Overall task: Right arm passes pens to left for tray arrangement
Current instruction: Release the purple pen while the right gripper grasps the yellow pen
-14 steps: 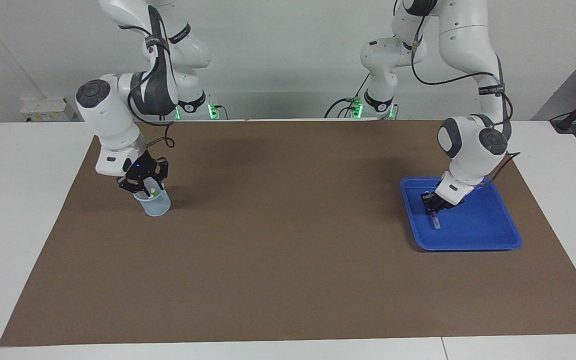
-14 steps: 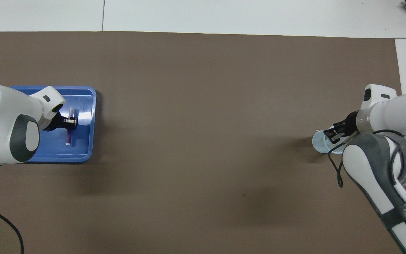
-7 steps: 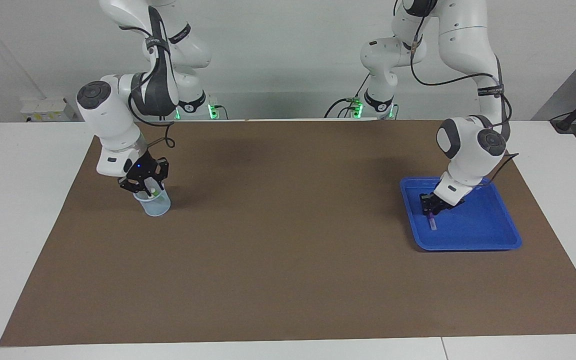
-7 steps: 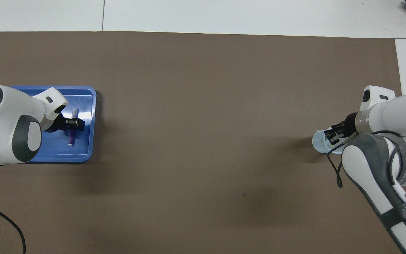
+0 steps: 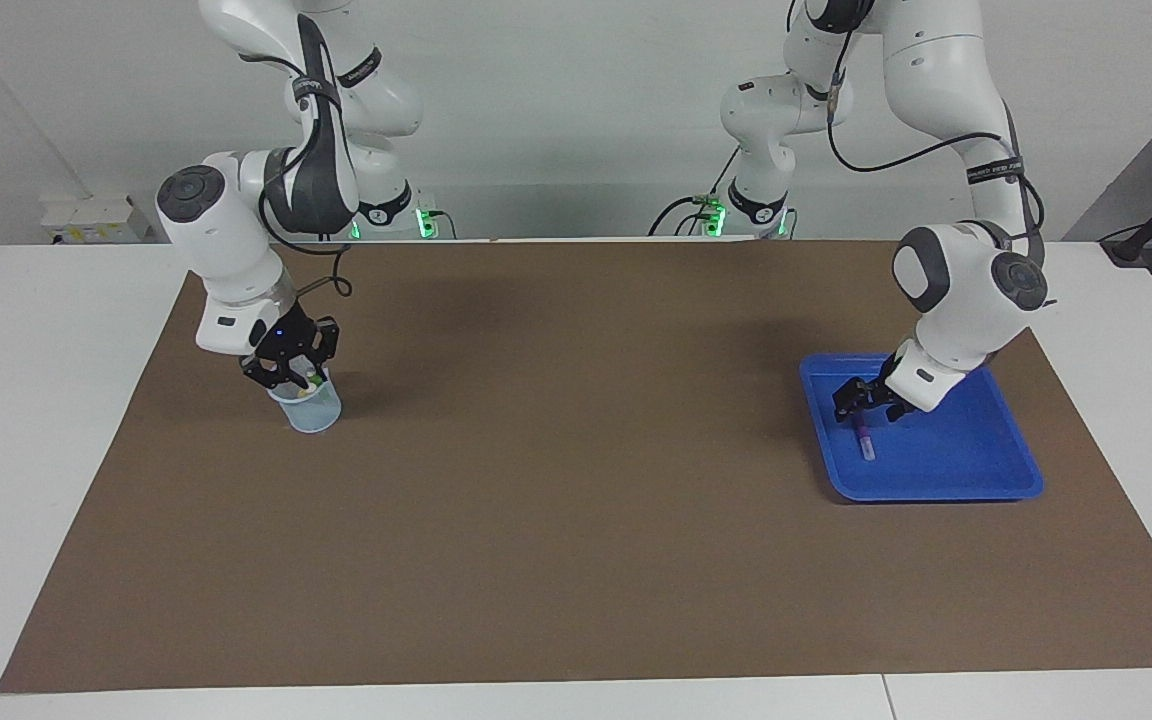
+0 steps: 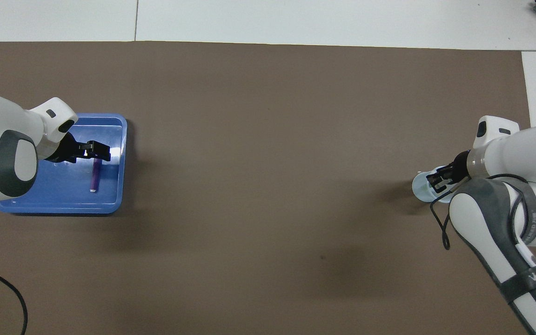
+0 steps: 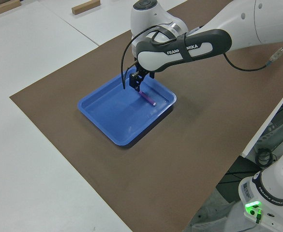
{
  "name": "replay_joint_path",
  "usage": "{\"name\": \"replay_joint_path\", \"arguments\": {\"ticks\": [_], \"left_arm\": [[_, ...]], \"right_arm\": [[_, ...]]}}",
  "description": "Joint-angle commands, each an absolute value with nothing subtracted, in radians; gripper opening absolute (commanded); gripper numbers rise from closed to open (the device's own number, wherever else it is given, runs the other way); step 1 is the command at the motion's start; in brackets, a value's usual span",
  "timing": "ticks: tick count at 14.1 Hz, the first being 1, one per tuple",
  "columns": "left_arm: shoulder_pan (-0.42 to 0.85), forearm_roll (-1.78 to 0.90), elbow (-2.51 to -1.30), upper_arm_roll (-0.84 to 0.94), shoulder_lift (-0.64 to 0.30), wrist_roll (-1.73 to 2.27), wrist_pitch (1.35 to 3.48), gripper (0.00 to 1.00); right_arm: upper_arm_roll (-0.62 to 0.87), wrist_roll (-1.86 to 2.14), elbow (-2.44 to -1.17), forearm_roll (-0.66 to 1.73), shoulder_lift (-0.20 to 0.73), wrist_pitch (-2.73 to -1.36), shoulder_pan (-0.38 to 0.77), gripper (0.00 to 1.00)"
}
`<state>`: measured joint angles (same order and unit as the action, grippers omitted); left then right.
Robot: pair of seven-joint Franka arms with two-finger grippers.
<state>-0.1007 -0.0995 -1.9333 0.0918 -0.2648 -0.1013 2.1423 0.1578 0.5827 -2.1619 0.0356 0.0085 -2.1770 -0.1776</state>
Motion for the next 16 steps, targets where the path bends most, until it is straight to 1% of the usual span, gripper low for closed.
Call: {"name": "replay_joint_path", "arguments": {"ticks": [1,2,3,4,7,9,11,13,16], "left_arm": [[-0.107,-0.109,-1.873,0.097,-0.285,-0.097,2.074,1.00],[-0.101,-0.109,-1.858,0.097,-0.285,-0.095,2.053,1.00],[-0.097,-0.107,-1.847,0.097,-0.282,-0.091,2.036,1.00],[-0.095,-0.107,-1.841,0.097,-0.275,-0.086,2.019,1.00],[-0.095,-0.110,-1.835,0.104,-0.239,-0.040,1.976,1.00],[-0.092,-0.112,-1.833,0.113,-0.218,0.038,1.950,1.00],[-0.091,-0.144,-1.821,0.141,-0.196,0.139,1.934,1.00],[-0.091,-0.176,-1.792,0.166,-0.178,0.266,1.905,1.00],[-0.091,-0.242,-1.726,0.173,-0.167,0.366,1.832,1.00]], "right_arm": [[0.167,0.555,-2.189,0.032,0.015,-2.194,-0.192,0.32],[0.167,0.554,-2.189,0.032,0.015,-2.194,-0.192,0.30],[0.167,0.555,-2.187,0.032,0.015,-2.194,-0.192,0.22],[0.167,0.555,-2.187,0.032,0.015,-2.192,-0.192,0.18],[0.169,0.555,-2.187,0.032,0.015,-2.191,-0.192,0.18],[0.167,0.557,-2.180,0.032,0.018,-2.187,-0.192,0.00],[0.167,0.561,-2.174,0.034,0.020,-2.189,-0.193,0.00],[0.167,0.578,-2.139,0.034,0.023,-2.168,-0.195,0.00],[0.167,0.615,-2.030,0.032,0.017,-2.071,-0.186,0.00]]}}
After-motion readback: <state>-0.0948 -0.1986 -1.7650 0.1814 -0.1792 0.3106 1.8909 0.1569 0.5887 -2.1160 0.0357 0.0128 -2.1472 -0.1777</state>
